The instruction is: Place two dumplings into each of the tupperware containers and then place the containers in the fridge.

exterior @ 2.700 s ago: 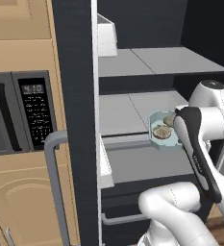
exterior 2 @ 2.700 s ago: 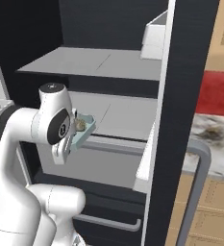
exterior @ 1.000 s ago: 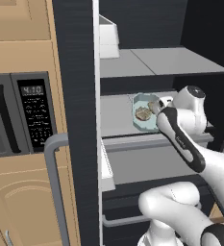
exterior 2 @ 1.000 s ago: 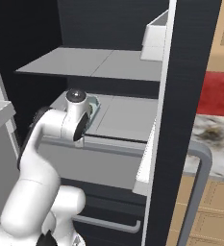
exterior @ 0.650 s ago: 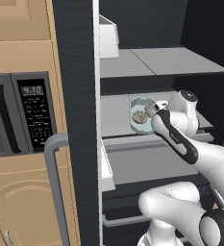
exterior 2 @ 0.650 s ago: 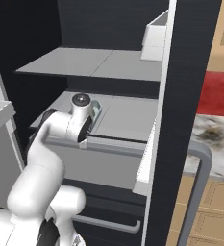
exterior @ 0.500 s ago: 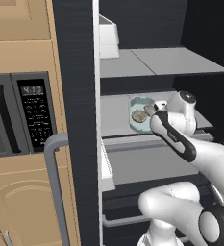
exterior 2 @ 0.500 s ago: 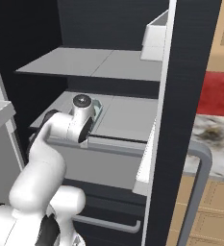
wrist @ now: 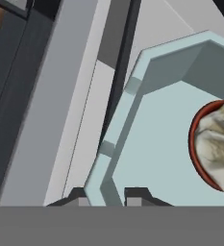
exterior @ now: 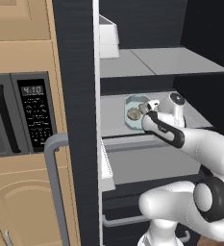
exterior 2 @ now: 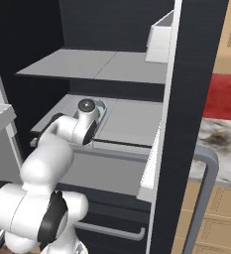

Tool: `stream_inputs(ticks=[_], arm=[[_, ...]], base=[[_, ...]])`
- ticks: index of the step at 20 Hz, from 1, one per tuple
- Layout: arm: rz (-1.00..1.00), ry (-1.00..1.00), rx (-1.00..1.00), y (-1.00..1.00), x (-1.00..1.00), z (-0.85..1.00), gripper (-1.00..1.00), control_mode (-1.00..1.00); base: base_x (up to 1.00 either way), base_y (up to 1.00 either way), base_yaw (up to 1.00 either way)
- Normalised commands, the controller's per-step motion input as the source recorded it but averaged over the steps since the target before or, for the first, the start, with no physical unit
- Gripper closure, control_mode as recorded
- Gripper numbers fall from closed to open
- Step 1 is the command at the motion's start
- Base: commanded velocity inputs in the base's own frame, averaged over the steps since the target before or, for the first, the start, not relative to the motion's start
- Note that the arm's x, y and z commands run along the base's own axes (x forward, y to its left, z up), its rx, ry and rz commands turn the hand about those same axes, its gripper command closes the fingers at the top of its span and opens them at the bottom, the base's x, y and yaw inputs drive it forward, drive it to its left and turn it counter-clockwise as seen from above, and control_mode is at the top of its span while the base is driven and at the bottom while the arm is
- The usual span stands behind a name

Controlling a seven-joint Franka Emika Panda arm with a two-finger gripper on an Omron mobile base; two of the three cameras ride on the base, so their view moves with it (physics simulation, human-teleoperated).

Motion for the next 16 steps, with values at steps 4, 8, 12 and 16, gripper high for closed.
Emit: stream_inputs(ticks=[4,8,12,16], arm=[[0.00,0.02,0.00,0.05,0.27,-0.33,1.00,-1.00],[0.00,0.00,0.00,0.02,0.30,-0.20,1.00,-1.00],[0.00,0.00,0.00,0.03,0.49,-0.22,1.00,-1.00],[0.00,0.00,0.00,0.02,0.65,-0.14,1.00,-1.00]], base=[[0.00,0.00,0.00],[0.00,0.00,0.00],[0.00,0.00,0.00],[0.00,0.00,0.00]])
